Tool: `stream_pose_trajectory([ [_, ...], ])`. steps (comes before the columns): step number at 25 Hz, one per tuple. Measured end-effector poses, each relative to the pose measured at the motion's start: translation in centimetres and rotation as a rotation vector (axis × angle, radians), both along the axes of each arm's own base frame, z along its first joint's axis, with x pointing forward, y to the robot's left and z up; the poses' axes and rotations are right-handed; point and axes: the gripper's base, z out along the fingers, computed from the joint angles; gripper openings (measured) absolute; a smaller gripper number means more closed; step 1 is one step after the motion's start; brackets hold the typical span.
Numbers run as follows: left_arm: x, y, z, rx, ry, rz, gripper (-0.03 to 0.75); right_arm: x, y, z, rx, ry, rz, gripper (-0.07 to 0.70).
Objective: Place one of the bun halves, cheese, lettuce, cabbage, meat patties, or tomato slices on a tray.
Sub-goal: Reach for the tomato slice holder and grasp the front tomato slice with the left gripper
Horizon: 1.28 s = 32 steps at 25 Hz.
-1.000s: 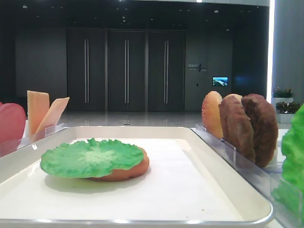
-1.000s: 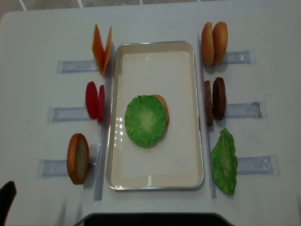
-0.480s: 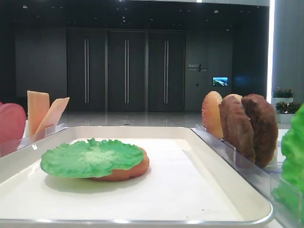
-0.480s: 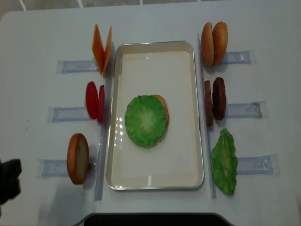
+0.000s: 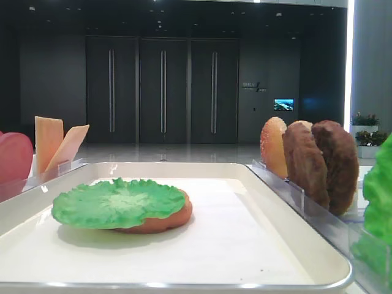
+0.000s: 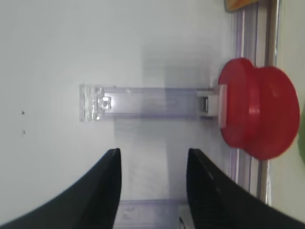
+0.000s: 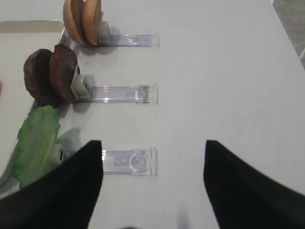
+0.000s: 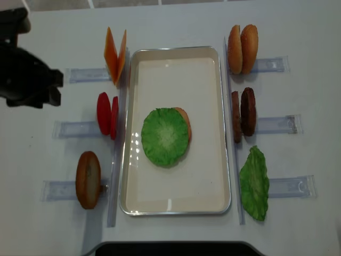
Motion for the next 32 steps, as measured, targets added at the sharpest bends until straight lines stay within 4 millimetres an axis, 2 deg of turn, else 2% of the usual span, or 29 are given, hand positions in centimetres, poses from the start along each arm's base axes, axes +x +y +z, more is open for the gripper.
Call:
stream_pose_trajectory([
  [3,3.2,-0.2,-0.5,-0.022,0.057,0.007,0.345,0.0,0.0,0.0,0.0,0.0,0.0,0.437],
  [6,4.6,-1.1,-0.6,-0.045,0.066,0.025,0.345,0.0,0.0,0.0,0.0,0.0,0.0,0.437],
  [8,4.6,-2.4,-0.5,-0.026,0.062,0.025,0.345,0.0,0.0,0.0,0.0,0.0,0.0,0.437],
  [14,3.2,-9.0,-0.5,-0.043,0.066,0.003,0.345,0.0,0.0,0.0,0.0,0.0,0.0,0.437],
  [17,2.6,-10.8,-0.4,-0.054,0.062,0.025,0.345,0.0,0.0,0.0,0.0,0.0,0.0,0.437],
  [20,2.4,-11.5,-0.4,-0.066,0.058,0.042,0.345,0.0,0.0,0.0,0.0,0.0,0.0,0.437],
  [25,2.7,-11.6,-0.5,-0.065,0.033,0.064,0.345,0.0,0.0,0.0,0.0,0.0,0.0,0.437],
  [28,3.3,-11.8,-1.4,-0.061,0.042,0.063,0.345,0.0,0.0,0.0,0.0,0.0,0.0,0.437],
  [32,4.3,-12.3,-3.7,-0.044,0.081,0.063,0.345,0.0,0.0,0.0,0.0,0.0,0.0,0.437],
])
